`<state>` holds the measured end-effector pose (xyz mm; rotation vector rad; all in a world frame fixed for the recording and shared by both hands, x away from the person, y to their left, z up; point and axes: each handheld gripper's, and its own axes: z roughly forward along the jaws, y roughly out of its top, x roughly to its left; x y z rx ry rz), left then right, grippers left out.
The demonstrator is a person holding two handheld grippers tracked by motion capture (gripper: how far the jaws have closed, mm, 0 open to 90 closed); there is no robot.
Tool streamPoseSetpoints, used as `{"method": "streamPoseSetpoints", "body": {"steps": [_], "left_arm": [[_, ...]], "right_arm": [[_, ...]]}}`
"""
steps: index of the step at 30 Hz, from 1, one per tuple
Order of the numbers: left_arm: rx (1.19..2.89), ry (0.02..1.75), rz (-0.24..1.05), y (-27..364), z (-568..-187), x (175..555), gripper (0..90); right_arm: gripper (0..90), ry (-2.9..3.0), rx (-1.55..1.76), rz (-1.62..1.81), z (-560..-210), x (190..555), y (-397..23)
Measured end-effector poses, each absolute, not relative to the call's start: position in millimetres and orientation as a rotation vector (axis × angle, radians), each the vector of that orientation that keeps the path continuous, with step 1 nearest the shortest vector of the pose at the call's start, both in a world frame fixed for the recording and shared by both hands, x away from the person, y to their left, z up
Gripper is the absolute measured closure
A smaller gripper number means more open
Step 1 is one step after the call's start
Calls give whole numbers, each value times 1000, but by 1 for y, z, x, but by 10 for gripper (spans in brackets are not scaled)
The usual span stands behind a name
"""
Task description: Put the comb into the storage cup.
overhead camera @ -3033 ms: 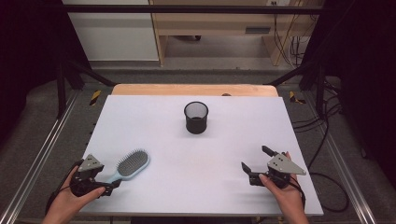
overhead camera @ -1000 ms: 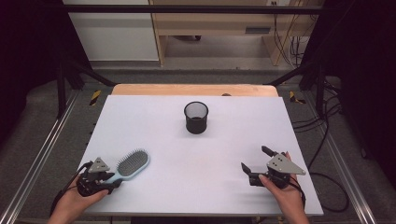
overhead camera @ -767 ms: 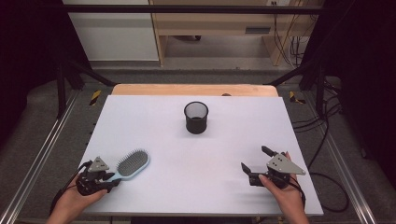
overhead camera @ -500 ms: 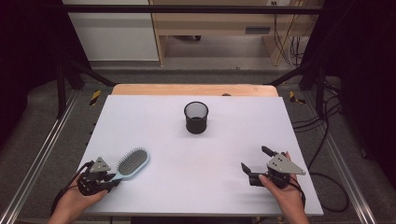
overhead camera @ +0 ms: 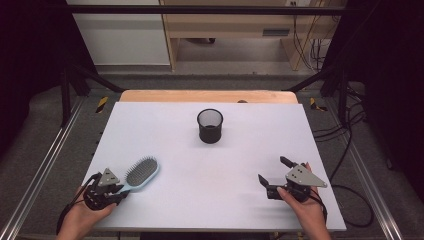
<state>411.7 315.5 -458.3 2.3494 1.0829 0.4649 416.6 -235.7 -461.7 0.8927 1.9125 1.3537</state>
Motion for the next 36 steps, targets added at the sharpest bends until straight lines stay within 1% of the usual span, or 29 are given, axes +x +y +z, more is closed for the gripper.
{"method": "streamPoseSetpoints", "body": {"steps": [8,15,19,28,36], "left_arm": [[2311,1037,535,305,-446,415,697],[2298,976,611,281,-436,421,697],[2280,945,629,264,-433,424,697],[2274,872,618,224,-428,432,697],[2229,817,597,197,-418,430,697]], "right_arm": [[48,1912,893,1355,-462,417,-236],[48,1910,892,1360,-461,416,-235],[47,1907,894,1363,-461,417,-235],[45,1908,892,1383,-459,416,-232],[45,1903,945,1453,-456,415,-228]]}}
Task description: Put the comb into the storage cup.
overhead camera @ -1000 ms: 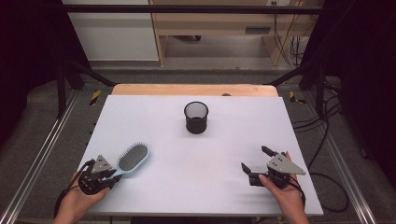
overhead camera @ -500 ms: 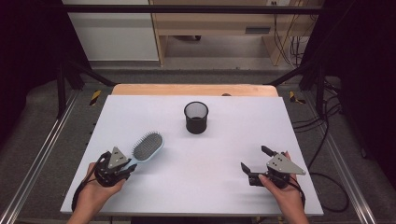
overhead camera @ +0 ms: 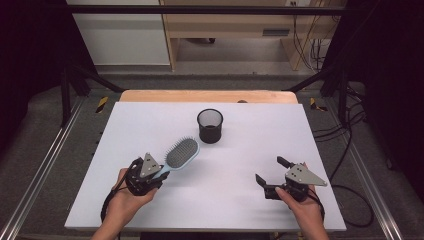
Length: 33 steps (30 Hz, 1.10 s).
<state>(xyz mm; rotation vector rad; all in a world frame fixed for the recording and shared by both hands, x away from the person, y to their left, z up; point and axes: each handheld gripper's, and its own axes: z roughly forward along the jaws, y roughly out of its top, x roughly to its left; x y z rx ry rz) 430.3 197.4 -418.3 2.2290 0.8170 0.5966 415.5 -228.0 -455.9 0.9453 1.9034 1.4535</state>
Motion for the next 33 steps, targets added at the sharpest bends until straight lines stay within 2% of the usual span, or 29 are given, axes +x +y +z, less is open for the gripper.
{"method": "streamPoseSetpoints", "body": {"steps": [11,20,33], "left_arm": [[2134,767,613,169,-400,430,697],[2036,708,657,154,-399,436,697],[1938,670,693,148,-403,449,697]], "right_arm": [[46,1863,996,1486,-451,414,-214],[85,1921,1040,1549,-442,411,-196],[59,1902,1084,1677,-424,426,-152]]}}
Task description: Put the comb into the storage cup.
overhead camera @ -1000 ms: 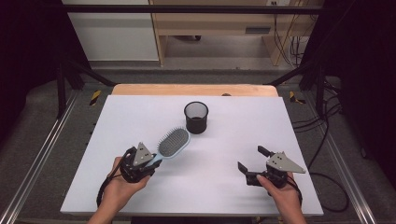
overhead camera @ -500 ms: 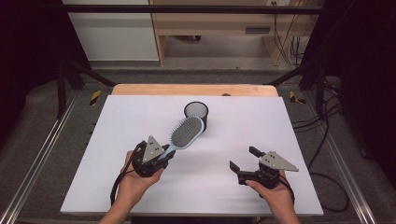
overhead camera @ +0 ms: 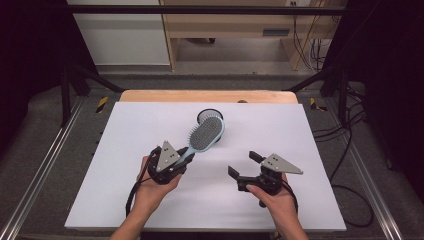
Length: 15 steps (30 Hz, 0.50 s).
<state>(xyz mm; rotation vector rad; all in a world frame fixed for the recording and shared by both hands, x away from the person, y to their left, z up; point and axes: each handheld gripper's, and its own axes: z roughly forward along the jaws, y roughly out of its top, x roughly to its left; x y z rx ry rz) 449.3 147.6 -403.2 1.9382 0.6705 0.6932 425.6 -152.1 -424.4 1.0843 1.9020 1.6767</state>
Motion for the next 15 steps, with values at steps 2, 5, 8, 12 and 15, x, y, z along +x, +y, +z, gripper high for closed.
{"method": "streamPoseSetpoints", "body": {"steps": [2,5,8,12,15], "left_arm": [[1922,678,689,148,-407,450,697],[1899,687,684,149,-412,449,697],[1911,687,690,150,-415,448,697],[1894,690,699,152,-415,445,697],[1877,702,696,155,-415,444,697]], "right_arm": [[56,1910,1085,1688,-422,429,-143],[52,1913,1095,1718,-416,433,-130],[48,1915,1102,1748,-412,436,-118],[43,1917,1110,1778,-410,439,-103],[40,1922,1116,1786,-411,441,-94]]}}
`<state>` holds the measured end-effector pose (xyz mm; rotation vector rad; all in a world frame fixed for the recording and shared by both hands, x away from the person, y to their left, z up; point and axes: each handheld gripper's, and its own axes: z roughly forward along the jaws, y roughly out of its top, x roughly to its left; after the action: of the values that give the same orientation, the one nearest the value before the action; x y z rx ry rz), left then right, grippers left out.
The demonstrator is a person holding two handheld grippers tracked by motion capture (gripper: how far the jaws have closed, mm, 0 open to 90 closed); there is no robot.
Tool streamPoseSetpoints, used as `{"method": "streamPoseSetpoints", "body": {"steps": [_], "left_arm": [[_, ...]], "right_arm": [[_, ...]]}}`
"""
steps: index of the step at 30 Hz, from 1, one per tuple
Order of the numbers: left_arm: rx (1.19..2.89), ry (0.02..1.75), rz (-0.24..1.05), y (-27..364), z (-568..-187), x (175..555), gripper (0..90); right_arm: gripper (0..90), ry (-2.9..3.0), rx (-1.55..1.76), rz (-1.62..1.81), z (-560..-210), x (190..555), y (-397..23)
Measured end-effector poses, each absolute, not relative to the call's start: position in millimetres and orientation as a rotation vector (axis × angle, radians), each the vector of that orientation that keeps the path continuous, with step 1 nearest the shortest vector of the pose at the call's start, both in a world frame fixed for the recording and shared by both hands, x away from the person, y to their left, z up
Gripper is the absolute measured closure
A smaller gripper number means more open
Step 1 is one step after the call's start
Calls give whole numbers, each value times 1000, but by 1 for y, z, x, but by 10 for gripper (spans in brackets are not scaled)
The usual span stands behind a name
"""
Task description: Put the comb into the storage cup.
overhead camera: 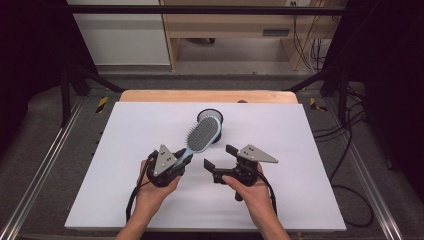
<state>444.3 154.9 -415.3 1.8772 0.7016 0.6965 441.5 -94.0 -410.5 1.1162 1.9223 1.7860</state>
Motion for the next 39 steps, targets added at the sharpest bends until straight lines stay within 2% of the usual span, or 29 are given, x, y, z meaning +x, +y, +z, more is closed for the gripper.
{"method": "streamPoseSetpoints", "body": {"steps": [19,39], "left_arm": [[1871,694,702,153,-420,440,697],[1853,674,705,149,-421,435,697]], "right_arm": [[44,1910,1166,1823,-406,451,-77],[119,1876,1251,1906,-397,465,-67]]}}
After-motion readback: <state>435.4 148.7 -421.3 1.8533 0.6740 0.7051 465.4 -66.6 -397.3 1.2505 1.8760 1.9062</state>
